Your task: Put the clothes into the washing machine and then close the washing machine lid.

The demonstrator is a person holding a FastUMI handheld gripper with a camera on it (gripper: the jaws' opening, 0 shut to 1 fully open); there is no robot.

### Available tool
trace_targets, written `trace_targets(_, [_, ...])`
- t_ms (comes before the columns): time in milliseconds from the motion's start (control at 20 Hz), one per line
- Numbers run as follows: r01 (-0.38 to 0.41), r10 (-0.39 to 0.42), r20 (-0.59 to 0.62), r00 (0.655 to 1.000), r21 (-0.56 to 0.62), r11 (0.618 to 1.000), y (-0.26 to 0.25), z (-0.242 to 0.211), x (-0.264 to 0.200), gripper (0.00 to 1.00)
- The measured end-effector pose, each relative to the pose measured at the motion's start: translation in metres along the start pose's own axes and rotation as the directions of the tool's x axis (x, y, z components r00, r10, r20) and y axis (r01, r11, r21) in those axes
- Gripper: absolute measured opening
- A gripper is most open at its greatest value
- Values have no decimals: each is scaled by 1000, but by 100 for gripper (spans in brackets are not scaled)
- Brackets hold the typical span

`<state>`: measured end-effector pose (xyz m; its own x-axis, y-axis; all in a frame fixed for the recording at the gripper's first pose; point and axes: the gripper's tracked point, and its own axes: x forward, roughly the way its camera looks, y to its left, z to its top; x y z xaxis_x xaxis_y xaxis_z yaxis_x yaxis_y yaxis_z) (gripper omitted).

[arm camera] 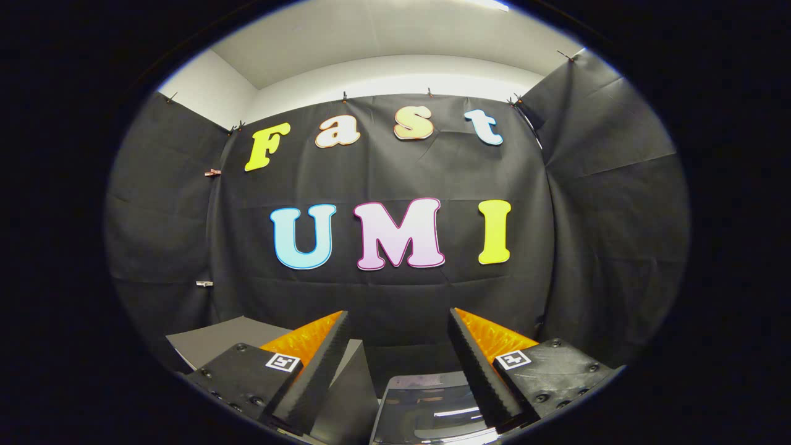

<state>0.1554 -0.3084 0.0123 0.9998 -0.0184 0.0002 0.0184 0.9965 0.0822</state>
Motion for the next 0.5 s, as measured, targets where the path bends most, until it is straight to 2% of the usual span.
trace_targets(100, [5, -5, -27, 1000, -5, 1000, 0, -11, -3, 99])
trace_targets(500, [3, -3, -6, 1000, -31, 1000, -2, -2, -3, 99])
